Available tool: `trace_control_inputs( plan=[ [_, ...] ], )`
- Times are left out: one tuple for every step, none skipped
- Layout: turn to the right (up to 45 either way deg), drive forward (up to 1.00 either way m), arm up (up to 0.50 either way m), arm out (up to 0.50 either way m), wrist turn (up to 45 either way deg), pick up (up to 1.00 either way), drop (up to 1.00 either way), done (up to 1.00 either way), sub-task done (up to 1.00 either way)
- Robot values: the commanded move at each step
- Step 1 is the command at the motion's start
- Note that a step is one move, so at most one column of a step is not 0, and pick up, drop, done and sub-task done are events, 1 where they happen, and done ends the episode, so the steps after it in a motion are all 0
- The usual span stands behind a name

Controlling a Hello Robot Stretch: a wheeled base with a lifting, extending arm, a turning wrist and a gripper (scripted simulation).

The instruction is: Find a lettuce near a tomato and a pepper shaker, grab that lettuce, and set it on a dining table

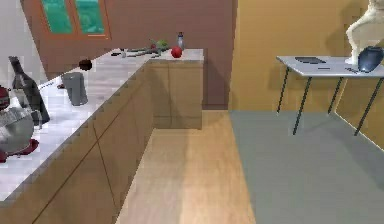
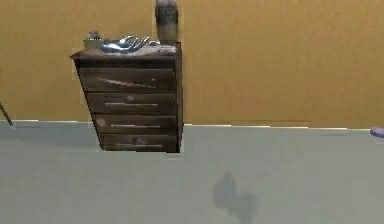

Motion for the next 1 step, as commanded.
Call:
trace_control_inputs(
  plan=[
    [12.0,0.00,0.00,0.00,0.0,0.00,0.00,0.00,0.00]
  ],
)
